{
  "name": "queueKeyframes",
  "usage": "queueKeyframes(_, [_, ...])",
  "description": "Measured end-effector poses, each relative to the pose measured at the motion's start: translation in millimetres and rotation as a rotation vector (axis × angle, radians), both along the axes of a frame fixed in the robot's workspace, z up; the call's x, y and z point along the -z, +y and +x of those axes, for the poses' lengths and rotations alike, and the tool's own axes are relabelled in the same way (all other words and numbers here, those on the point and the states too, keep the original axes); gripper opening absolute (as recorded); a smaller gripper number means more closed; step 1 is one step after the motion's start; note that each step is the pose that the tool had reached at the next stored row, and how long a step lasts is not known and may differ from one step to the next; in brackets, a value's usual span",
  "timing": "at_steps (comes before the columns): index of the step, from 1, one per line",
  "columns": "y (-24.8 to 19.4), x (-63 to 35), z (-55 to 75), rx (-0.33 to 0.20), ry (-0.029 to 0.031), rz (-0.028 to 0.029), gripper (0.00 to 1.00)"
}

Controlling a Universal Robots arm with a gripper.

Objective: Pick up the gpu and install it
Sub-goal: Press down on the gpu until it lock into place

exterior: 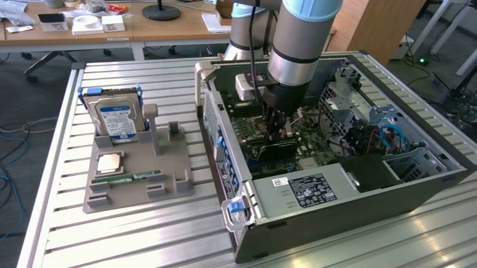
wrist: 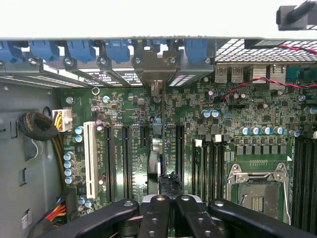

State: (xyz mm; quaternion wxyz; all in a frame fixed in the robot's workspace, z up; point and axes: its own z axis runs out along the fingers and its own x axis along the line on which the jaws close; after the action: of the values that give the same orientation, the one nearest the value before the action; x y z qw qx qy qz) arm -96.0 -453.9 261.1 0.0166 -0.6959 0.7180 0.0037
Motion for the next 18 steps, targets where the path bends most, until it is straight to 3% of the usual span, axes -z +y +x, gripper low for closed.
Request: queueKeyframes(18, [0.0,-5.0,2.0,0.000,0.0000,0.0001,0.11])
